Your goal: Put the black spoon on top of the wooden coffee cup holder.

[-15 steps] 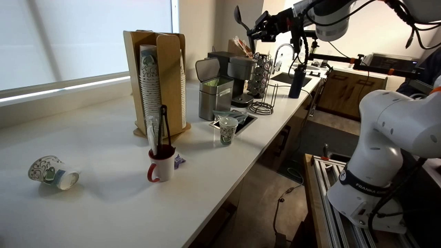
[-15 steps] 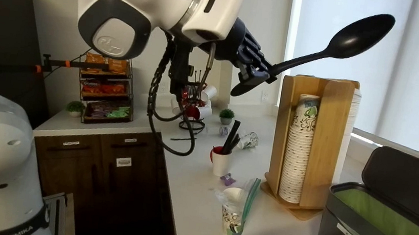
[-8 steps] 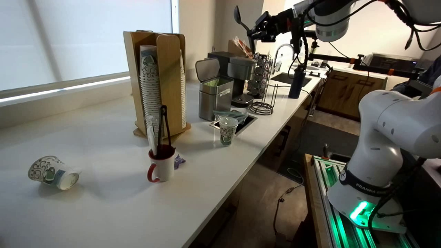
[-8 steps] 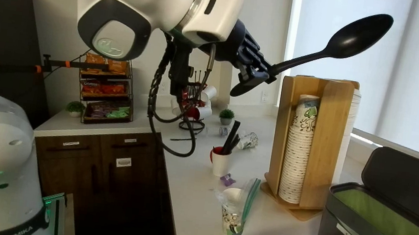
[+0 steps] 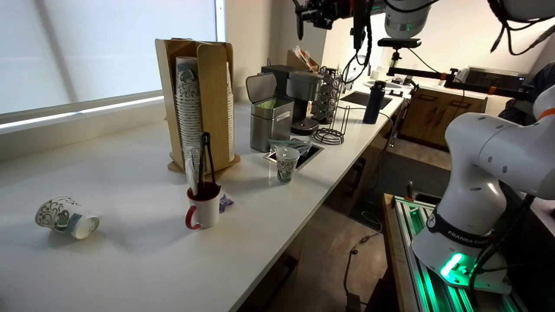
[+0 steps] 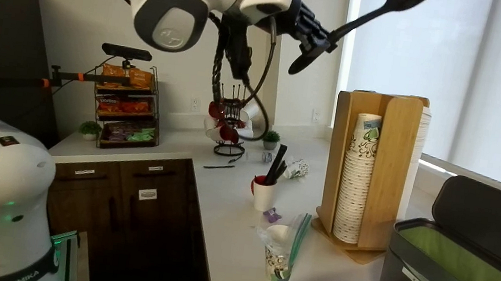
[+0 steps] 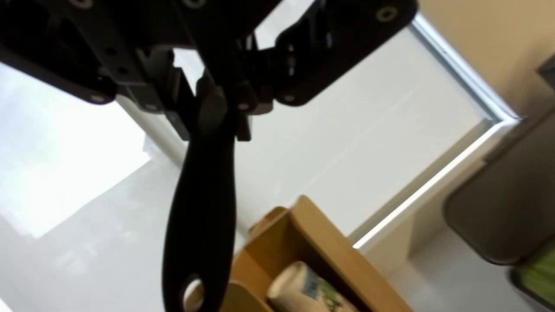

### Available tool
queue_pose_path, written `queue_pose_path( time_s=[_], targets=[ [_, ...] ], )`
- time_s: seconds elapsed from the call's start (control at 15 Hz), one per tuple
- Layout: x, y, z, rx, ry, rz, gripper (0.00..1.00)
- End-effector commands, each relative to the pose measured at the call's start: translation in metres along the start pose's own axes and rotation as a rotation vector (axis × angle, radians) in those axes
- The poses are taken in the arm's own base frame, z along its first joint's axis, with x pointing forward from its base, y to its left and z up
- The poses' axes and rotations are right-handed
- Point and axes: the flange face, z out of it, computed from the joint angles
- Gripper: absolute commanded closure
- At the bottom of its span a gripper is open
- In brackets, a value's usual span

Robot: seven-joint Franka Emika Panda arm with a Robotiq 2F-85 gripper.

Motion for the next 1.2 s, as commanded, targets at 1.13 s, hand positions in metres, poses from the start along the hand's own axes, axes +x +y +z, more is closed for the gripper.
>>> queue_pose_path(
  time_s=[1.13],
  targets=[
    [0.024, -0.05, 0.117, 0.081, -0.204, 0.044, 0.74]
  ],
)
